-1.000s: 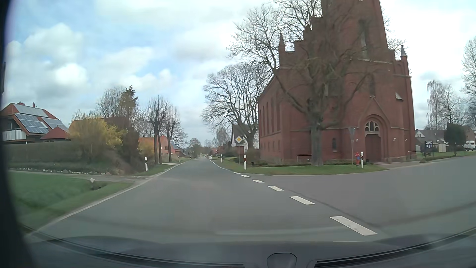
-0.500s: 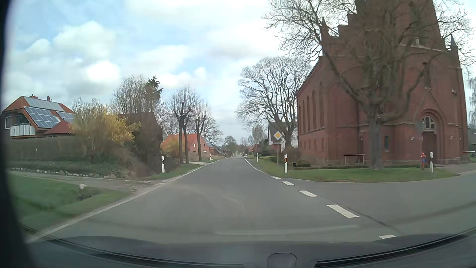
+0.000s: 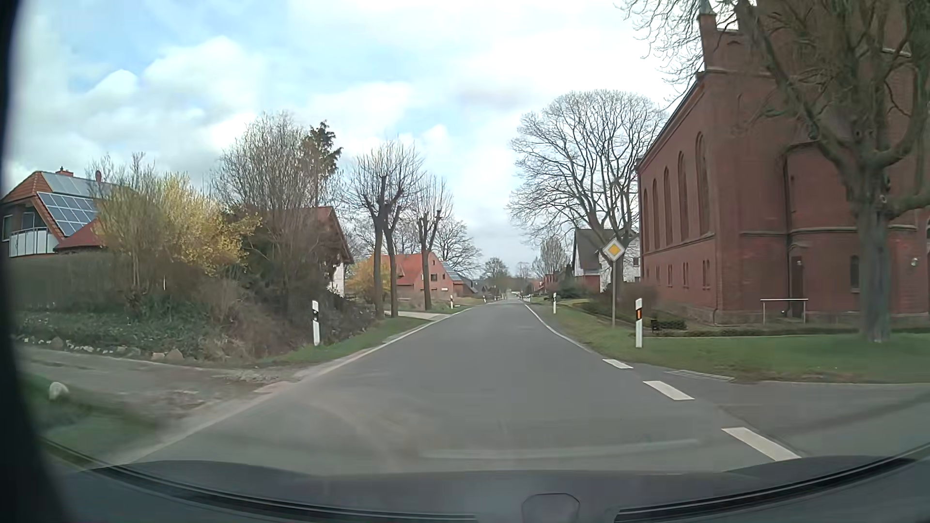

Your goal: Follow the waypoints while adhering to traffic rules and regulations

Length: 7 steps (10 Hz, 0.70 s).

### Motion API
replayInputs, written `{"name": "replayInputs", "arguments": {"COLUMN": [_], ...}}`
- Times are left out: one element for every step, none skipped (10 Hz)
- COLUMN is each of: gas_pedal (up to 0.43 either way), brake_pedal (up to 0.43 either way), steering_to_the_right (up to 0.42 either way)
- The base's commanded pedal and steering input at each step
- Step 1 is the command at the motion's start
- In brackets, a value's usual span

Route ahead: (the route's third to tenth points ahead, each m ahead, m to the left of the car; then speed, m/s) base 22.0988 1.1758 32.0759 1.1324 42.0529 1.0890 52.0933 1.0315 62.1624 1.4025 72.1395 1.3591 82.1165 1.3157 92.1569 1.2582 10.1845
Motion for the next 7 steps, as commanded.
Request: {"name": "replayInputs", "arguments": {"gas_pedal": [0.339, 0.339, 0.339, 0.339, 0.339, 0.331, 0.331], "brake_pedal": [0.000, 0.000, 0.000, 0.000, 0.000, 0.000, 0.000], "steering_to_the_right": [-0.018, -0.007, 0.007, 0.013, 0.014, 0.013, 0.011]}}
